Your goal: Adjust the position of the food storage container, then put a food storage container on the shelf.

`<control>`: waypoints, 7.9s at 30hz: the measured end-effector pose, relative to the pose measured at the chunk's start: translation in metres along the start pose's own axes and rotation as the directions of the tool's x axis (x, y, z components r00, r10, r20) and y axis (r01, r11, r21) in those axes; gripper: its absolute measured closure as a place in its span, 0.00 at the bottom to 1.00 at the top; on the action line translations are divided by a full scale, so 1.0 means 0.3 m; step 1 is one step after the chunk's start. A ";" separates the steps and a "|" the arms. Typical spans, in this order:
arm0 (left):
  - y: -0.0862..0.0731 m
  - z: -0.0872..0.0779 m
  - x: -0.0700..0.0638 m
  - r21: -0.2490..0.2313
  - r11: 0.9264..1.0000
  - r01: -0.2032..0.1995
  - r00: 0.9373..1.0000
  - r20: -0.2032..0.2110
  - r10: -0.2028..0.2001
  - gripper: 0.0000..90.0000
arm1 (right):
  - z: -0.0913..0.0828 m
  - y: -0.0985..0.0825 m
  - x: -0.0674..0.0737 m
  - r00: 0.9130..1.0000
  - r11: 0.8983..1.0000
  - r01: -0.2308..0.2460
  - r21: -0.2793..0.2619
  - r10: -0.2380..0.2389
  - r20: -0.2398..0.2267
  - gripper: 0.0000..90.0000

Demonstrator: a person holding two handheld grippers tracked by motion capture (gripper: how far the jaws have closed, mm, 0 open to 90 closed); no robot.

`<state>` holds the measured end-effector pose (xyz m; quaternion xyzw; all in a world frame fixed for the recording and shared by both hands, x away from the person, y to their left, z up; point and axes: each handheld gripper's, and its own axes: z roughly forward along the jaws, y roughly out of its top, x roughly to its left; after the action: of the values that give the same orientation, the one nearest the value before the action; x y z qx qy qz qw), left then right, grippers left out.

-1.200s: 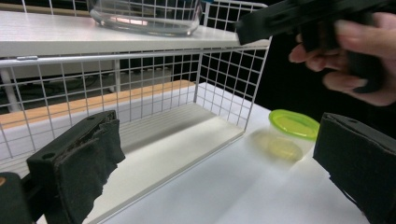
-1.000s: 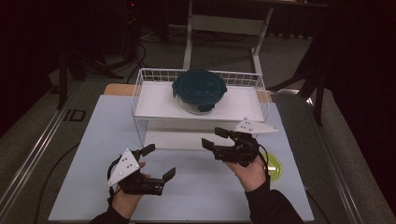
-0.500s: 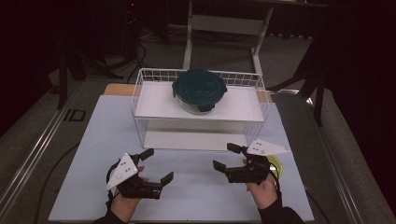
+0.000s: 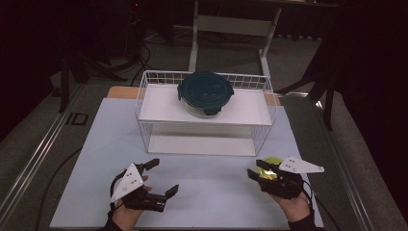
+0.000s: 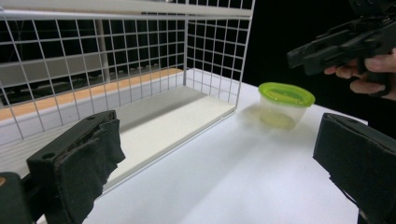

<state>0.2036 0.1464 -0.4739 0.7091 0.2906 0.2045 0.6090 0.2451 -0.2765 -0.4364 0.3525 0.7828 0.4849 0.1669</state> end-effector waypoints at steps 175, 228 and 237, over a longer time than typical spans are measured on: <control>-0.003 0.000 -0.006 -0.032 0.999 -0.023 0.998 0.064 0.025 0.02 | 0.437 -0.110 0.108 0.978 0.940 0.123 0.317 -0.060 -0.201 1.00; 0.026 0.142 0.102 0.300 0.923 0.240 0.967 0.011 -0.255 0.02 | 0.368 0.033 0.173 0.992 0.991 -0.058 0.124 0.071 -0.104 0.15; -0.016 0.165 0.108 0.366 0.873 0.323 0.940 -0.018 -0.341 0.07 | 0.395 0.007 0.165 0.977 0.974 -0.143 0.175 0.167 -0.131 0.26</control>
<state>0.2588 0.1314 -0.4893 0.7535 0.4264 0.0229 0.4999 0.2830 -0.1645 -0.4868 0.3889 0.8003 0.4544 0.0416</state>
